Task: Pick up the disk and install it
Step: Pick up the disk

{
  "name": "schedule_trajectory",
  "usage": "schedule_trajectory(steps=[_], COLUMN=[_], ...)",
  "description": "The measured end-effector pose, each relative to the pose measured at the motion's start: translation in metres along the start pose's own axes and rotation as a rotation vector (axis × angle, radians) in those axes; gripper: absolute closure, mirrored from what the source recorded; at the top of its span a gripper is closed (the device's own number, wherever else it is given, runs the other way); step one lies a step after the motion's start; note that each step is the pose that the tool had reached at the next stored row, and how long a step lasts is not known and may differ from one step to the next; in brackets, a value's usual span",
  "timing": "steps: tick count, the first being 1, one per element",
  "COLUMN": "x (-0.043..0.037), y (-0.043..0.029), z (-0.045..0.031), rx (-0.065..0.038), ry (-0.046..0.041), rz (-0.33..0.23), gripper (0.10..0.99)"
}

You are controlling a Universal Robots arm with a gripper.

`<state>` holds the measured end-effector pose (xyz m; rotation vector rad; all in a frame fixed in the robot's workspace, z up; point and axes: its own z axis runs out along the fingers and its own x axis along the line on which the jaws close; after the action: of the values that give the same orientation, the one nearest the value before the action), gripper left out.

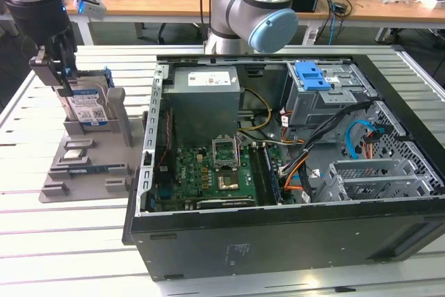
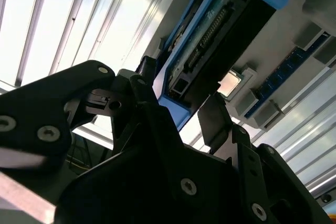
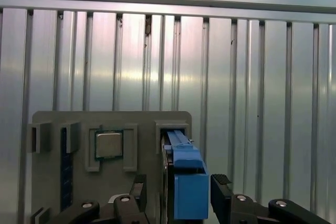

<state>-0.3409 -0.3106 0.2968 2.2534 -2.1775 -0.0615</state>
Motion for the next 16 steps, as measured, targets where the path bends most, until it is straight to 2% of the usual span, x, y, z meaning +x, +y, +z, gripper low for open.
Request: schedule_trajectory(steps=[4,7,10,16], x=[0.0000,-0.0065,-0.0066,-0.0070], y=[0.0000,0.0003,0.0004,-0.0002], z=[0.0026,0.0031,0.0070,0.0078], rx=[0.000,0.000,0.000,0.000], ry=[0.0002,0.0001,0.0003,0.0002], rz=[0.000,0.000,-0.002,-0.003], gripper=[0.486,0.486,0.486,0.486])
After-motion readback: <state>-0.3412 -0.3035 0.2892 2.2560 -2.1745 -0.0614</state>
